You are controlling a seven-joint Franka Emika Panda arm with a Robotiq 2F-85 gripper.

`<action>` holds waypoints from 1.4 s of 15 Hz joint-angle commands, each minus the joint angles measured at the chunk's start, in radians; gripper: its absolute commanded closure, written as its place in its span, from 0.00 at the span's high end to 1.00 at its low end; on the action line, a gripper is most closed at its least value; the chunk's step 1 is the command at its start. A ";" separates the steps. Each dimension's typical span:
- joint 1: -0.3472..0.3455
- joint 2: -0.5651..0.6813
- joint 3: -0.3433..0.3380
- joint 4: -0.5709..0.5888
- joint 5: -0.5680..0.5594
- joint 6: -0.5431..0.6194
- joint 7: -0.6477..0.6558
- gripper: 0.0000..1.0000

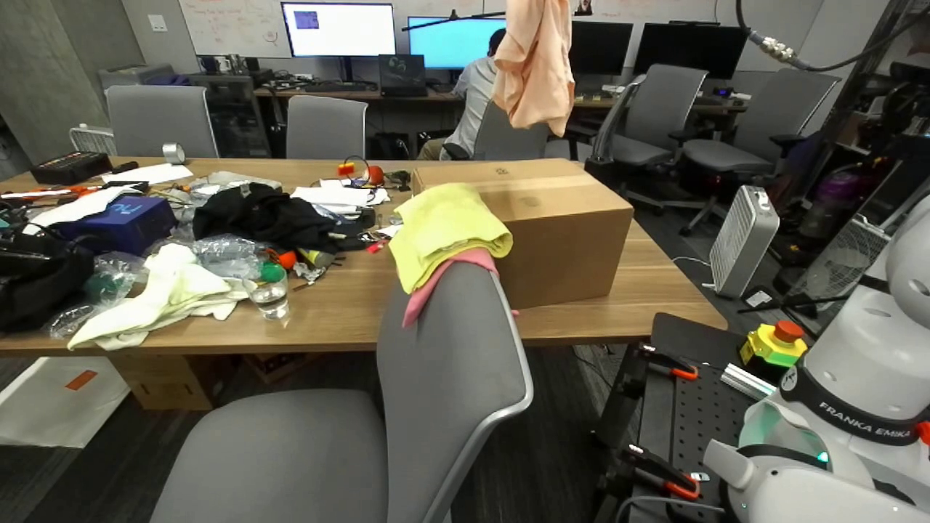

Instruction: Move the clothes from the head rest to the box

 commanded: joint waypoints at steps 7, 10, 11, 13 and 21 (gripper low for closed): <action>0.006 0.087 -0.033 0.069 -0.381 0.143 0.523 0.29; 0.023 0.081 -0.038 0.054 -0.482 0.125 0.575 0.51; 0.029 0.078 -0.039 0.047 -0.508 0.121 0.583 0.58; 0.053 0.056 -0.035 0.003 -0.525 0.105 0.543 0.73; 0.229 -0.088 0.042 -0.298 -0.309 -0.016 0.213 1.00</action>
